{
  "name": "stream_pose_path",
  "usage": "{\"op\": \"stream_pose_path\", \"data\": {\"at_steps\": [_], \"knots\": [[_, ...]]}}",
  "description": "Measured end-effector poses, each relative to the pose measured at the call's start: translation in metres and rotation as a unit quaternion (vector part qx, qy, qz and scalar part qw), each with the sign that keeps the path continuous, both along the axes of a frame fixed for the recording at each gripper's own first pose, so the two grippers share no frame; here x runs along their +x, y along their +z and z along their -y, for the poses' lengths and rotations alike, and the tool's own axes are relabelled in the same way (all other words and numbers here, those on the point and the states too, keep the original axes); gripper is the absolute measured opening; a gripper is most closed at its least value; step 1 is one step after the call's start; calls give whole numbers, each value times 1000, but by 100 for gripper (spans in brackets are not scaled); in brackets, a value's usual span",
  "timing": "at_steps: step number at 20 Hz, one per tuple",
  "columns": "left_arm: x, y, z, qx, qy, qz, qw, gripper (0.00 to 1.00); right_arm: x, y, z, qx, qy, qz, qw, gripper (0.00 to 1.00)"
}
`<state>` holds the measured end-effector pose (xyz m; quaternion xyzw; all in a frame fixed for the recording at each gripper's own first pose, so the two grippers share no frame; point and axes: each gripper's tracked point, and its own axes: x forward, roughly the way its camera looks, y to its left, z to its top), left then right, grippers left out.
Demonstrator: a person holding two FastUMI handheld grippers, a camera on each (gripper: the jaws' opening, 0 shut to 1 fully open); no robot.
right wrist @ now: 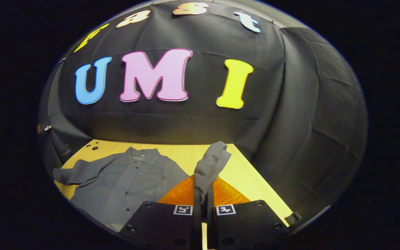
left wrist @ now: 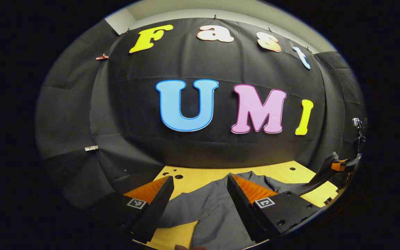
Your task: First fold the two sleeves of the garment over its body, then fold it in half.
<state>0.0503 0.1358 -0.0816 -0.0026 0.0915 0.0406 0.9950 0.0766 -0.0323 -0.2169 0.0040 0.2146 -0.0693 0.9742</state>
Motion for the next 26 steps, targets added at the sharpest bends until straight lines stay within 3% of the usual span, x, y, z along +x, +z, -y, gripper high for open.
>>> {"op": "stream_pose_path", "data": {"at_steps": [13, 18, 26], "knots": [[-16, -81, -129, 18, 57, -48, 997, 97, 63, -15, -177, 26, 101, -9, 994, 10], [-17, -137, -160, 19, 65, -93, 993, 98, 72, -50, -227, 22, 137, -46, 989, 10], [-19, -226, -215, 13, 116, -172, 978, 98, 79, -111, -284, 9, 174, -114, 978, 10]]}}
